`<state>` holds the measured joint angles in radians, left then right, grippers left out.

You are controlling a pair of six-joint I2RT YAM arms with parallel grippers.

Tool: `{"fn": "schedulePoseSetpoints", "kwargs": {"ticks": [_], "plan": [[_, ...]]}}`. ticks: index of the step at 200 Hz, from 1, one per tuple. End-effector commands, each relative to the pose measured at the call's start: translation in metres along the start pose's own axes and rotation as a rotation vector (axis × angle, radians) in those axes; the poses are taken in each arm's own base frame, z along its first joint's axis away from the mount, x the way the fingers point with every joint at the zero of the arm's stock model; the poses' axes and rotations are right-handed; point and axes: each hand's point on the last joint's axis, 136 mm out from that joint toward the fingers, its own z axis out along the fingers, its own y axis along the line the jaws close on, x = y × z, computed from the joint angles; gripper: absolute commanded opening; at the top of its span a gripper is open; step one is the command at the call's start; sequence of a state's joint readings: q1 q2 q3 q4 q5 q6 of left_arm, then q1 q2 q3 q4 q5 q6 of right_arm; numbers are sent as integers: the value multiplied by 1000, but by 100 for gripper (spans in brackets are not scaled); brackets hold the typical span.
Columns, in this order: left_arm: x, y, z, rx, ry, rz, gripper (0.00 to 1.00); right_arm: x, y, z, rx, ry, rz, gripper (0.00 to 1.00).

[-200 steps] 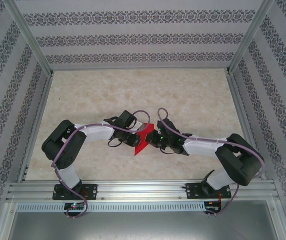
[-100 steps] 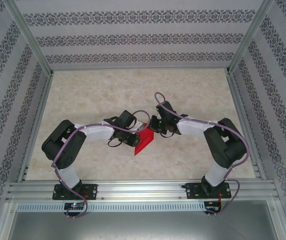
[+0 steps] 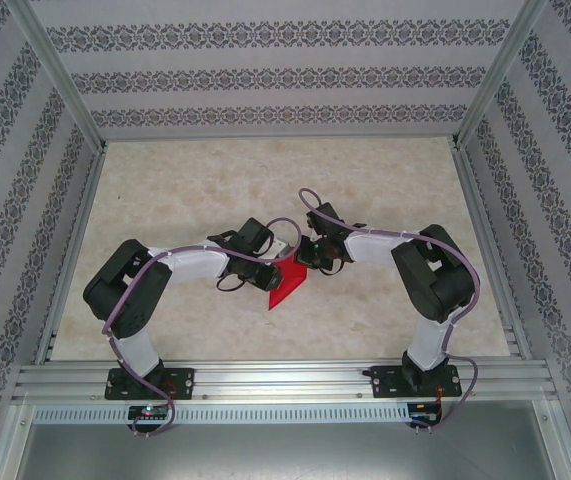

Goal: Fold a paper plane with a square sheet of paper (pick it up from the middle)
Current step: Third fold the triangle at the center of the table.

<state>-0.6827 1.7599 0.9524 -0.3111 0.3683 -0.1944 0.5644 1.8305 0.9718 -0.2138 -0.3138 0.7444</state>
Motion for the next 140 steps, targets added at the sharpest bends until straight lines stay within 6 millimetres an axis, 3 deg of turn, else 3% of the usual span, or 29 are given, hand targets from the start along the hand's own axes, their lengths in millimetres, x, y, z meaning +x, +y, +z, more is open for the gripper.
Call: {"fn": "schedulePoseSetpoints", "kwargs": {"ticks": [1,140], "plan": [[0,1,1,-4,10,16,9,8,-16,6,57,41,-1,4],[16,9,6,-27,36,-29,8,5,-16,6,63,40,-2,5]]}}
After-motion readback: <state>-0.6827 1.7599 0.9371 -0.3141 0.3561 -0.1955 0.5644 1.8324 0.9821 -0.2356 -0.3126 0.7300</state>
